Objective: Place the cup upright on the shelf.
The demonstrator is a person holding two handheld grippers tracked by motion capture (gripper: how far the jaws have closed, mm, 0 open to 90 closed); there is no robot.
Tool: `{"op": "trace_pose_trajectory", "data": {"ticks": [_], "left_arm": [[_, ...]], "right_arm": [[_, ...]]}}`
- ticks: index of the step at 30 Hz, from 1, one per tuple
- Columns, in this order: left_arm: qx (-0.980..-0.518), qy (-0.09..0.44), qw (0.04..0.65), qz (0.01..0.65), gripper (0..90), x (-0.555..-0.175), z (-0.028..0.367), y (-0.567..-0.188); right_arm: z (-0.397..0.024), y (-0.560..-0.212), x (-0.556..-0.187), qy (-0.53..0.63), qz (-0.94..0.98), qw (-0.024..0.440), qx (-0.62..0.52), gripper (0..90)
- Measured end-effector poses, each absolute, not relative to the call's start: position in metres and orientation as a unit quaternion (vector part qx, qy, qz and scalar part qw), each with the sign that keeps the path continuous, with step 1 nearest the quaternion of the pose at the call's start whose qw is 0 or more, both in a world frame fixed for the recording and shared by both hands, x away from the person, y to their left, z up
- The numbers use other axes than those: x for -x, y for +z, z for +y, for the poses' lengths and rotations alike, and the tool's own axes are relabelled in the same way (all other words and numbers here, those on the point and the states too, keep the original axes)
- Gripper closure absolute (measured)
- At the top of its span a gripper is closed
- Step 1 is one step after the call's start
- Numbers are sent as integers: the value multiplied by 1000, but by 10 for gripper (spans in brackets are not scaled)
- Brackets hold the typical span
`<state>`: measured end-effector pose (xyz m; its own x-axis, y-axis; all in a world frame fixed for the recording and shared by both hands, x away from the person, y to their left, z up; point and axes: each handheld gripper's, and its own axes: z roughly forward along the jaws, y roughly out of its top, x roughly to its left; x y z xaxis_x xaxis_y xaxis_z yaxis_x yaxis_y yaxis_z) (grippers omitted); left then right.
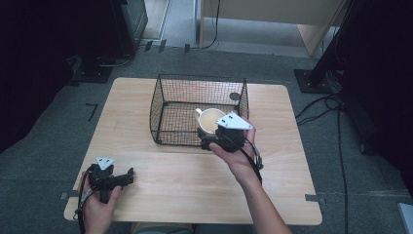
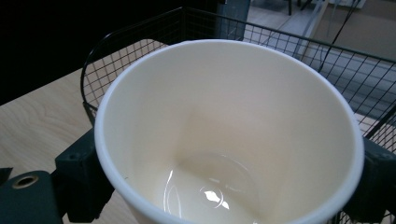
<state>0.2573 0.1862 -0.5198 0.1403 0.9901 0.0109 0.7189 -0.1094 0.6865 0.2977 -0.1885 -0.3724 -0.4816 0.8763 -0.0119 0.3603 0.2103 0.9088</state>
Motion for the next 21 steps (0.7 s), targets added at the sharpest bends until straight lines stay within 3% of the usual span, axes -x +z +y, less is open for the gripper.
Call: {"op": "trace_pose_trajectory", "data": {"ticks": [13, 21], "left_arm": [[-703, 246, 275, 608, 0, -257, 186, -520], [-704, 245, 275, 607, 0, -257, 186, -520]], "right_arm": [[-186, -373, -331, 446, 719, 304, -438, 92], [-187, -384, -359, 433, 715, 293, -465, 92]]}}
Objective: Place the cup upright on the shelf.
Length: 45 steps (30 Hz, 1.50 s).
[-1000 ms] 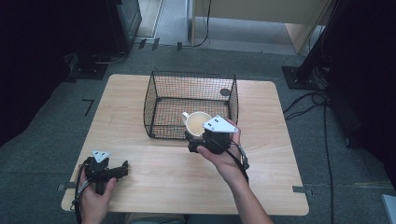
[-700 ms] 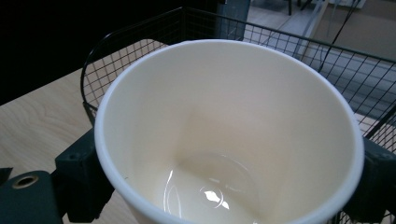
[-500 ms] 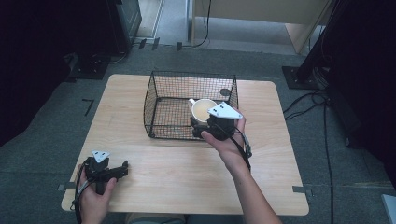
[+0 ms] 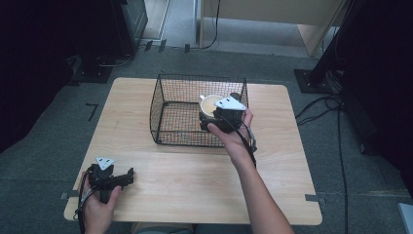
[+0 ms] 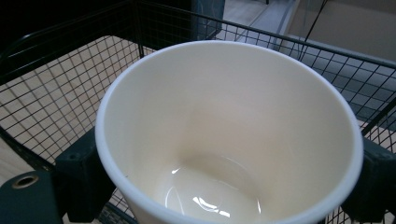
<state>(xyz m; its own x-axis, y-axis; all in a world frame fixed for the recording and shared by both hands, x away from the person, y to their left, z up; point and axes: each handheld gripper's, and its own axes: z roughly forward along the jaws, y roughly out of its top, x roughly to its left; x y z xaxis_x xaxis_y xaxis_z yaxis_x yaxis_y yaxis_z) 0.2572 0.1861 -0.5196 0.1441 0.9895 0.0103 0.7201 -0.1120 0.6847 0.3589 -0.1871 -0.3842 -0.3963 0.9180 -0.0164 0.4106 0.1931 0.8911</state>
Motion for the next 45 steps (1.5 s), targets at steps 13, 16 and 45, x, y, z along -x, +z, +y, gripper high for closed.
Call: {"op": "trace_pose_trajectory", "data": {"ticks": [13, 16, 45], "left_arm": [[-705, 244, 276, 606, 0, -257, 186, -520], [-705, 244, 276, 606, 0, -257, 186, -520], [-705, 244, 277, 606, 0, -257, 186, -520]], "right_arm": [[-183, -405, -396, 405, 716, 276, -496, 92], [-182, -411, -401, 399, 718, 268, -504, 92], [-177, -439, -429, 303, 745, 194, -562, 92]]}}
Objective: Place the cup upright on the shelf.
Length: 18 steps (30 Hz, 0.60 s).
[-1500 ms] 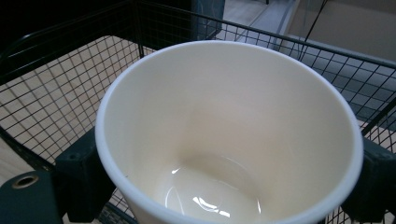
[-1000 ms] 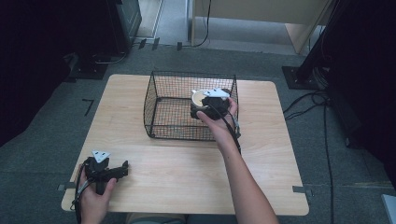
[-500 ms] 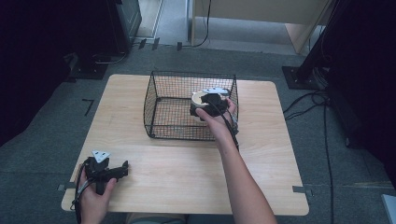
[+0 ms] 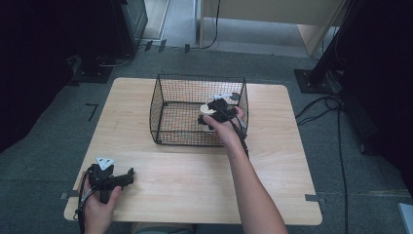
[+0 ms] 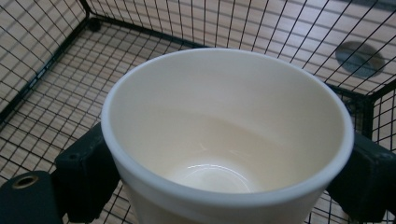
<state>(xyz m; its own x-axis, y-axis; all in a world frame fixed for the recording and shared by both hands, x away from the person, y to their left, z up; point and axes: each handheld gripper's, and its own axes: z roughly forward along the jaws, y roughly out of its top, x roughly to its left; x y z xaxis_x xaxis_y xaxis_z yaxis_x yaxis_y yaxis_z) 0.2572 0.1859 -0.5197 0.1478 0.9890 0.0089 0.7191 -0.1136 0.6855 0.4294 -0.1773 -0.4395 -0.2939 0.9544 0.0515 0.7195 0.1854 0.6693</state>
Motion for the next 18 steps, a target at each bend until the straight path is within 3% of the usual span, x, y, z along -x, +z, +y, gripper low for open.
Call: {"op": "trace_pose_trajectory", "data": {"ticks": [18], "left_arm": [[-705, 244, 277, 606, 0, -257, 186, -520]], "right_arm": [[-180, -440, -432, 257, 769, 146, -567, 88]]}}
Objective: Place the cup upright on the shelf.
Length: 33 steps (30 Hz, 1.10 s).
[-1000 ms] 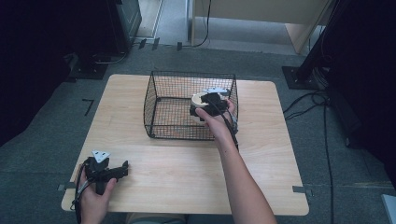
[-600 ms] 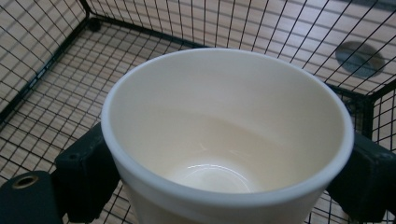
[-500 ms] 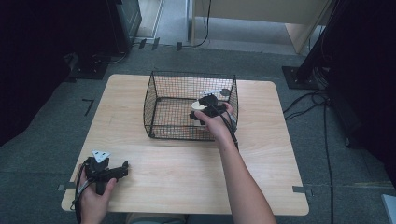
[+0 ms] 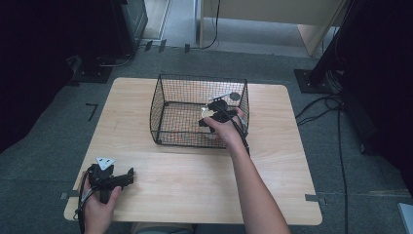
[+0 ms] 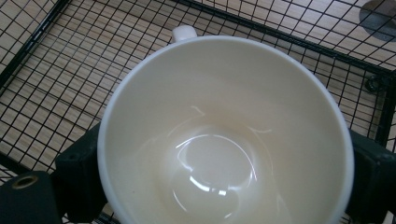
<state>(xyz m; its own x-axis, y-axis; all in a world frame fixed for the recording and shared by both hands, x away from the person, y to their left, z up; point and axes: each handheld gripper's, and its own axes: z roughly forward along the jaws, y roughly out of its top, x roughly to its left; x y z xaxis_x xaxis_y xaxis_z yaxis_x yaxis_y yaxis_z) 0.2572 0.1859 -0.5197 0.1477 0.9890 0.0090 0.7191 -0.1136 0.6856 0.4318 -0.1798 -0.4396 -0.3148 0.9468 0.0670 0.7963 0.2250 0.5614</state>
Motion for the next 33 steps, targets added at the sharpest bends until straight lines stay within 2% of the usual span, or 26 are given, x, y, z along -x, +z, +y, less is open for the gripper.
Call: {"op": "trace_pose_trajectory", "data": {"ticks": [16, 18, 25, 33], "left_arm": [[-705, 244, 277, 606, 0, -257, 186, -520], [-705, 244, 277, 606, 0, -257, 186, -520], [-705, 244, 277, 606, 0, -257, 186, -520], [-705, 244, 277, 606, 0, -257, 186, -520]], "right_arm": [[-187, -429, -421, 291, 757, 165, -561, 88], [-188, -420, -415, 311, 754, 187, -548, 83], [-193, -402, -397, 358, 746, 205, -522, 43], [-204, -398, -370, 384, 743, 219, -502, 43]]}}
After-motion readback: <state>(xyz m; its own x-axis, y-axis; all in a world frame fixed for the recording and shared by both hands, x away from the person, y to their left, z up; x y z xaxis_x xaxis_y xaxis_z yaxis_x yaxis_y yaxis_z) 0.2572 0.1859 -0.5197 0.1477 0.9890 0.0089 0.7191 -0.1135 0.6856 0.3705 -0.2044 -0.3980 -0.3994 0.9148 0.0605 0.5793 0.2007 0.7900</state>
